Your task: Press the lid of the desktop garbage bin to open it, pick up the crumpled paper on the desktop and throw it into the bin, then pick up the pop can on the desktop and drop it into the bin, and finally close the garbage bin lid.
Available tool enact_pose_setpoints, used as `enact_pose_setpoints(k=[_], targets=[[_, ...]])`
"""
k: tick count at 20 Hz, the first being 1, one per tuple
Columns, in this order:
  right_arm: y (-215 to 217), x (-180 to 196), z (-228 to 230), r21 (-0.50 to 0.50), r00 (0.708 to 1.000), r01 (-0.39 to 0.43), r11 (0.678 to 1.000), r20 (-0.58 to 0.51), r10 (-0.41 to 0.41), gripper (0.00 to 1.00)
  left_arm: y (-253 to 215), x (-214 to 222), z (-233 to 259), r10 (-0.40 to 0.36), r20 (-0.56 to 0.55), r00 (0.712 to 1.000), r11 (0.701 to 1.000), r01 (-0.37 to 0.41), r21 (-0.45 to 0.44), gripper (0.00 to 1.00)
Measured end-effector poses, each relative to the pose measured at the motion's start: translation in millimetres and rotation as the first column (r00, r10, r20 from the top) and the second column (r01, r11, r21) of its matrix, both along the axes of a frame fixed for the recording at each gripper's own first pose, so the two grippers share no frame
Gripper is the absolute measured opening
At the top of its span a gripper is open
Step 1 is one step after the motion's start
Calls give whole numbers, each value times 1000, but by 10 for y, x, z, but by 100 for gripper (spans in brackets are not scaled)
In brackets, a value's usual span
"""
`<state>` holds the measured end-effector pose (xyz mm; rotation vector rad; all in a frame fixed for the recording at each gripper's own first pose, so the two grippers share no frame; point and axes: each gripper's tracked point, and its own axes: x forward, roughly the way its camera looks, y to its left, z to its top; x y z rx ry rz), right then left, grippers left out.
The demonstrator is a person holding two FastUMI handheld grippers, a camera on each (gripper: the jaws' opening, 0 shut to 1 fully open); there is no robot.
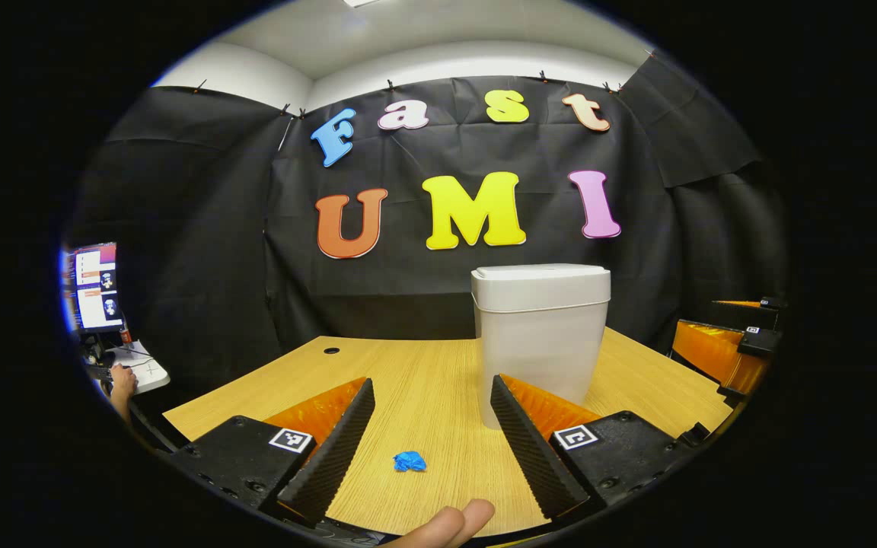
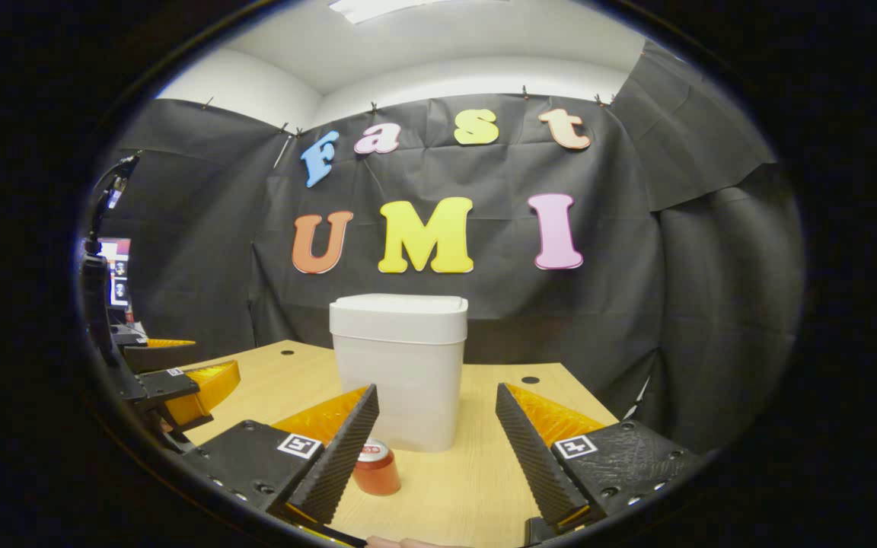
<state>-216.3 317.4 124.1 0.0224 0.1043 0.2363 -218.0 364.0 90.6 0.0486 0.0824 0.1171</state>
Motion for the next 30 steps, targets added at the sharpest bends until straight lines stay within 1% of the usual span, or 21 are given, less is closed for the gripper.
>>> enact_pose_setpoints(k=[2, 3, 5, 6, 8, 9, 10, 11, 12, 13, 14, 15, 16, 18, 19, 22, 23, 25, 27, 28, 30], targets=[[-20, 108, 88, 7, 1000, 10, 1000, 9, -10, 95, 18, 10, -15, -1, -6, 1000, 1000, 1, -6, 99], [-10, 177, 150, 16, 1000, 15, 1000, 11, -15, 93, 14, 21, -28, -3, -10, 1000, 1000, 3, -9, 99], [60, 370, 261, 32, 1000, 11, 999, 5, -11, 70, 14, 29, -45, -9, -16, 1000, 1000, 9, -12, 99], [107, 448, 317, 30, 1000, 0, 1000, 0, -1, 64, 12, 29, -41, -11, -16, 1000, 1000, 11, -10, 99], [261, 624, 429, 35, 1000, -31, 999, -1, 31, 31, 19, 34, -18, -16, -14, 1000, 1000, 16, 1, 99], [348, 718, 467, 32, 999, -47, 998, -7, 47, 7, 51, 35, -19, -13, -10, 1000, 1000, 13, 4, 99], [446, 786, 544, 38, 997, -77, 996, -7, 77, 7, 78, 44, -21, -11, -11, 1000, 1000, 11, 4, 99], [591, 849, 617, 47, 994, -110, 993, -4, 110, 2, 106, 50, -37, -9, -15, 1000, 1000, 9, 2, 99], [670, 935, 677, 46, 993, -121, 992, -7, 121, 7, 125, 59, -48, -8, -20, 1000, 1000, 8, -2, 99], [742, 1020, 723, 34, 992, -129, 991, -12, 129, 3, 151, 68, -55, -7, -26, 1000, 1000, 7, -6, 99], [824, 1111, 773, 19, 991, -130, 991, -12, 131, 3, 175, 74, -60, -5, -28, 1000, 1000, 5, -10, 99], [909, 1197, 797, 0, 991, -129, 992, -18, 129, 7, 201, 81, -55, -1, -29, 1000, 1000, 1, -13, 99], [997, 1276, 816, -18, 991, -131, 991, -25, 130, 3, 230, 80, -55, 3, -29, 1000, 1000, -3, -16, 99], [1112, 1415, 822, -39, 993, -115, 993, -39, 114, 3, 277, 82, -44, 7, -30, 1000, 1000, -7, -22, 99], [1155, 1471, 794, -35, 993, -113, 993, -50, 112, 1, 291, 89, -49, 7, -31, 1000, 1000, -8, -23, 99], [1194, 1612, 702, -25, 993, -83, 996, -90, 80, 1, 340, 118, -74, -3, -44, 999, 1000, 2, -23, 100], [1226, 1642, 639, -18, 991, -85, 996, -108, 82, 1, 366, 123, -74, -8, -44, 999, 1000, 7, -27, 99], [1184, 1688, 522, -22, 988, -66, 998, -142, 63, 1, 483, 147, -96, 6, -53, 999, 1000, -7, -26, 99], [1181, 1692, 432, -19, 985, -70, 997, -160, 66, 1, 594, 161, -125, 27, -61, 998, 999, -29, -32, 99], [1181, 1687, 413, -7, 982, -77, 997, -172, 74, 1, 622, 175, -136, 32, -67, 997, 999, -34, -39, 99], [1173, 1681, 363, 72, 974, -81, 994, -205, 95, 1, 653, 195, -171, 37, -78, 996, 998, -41, -54, 99]])
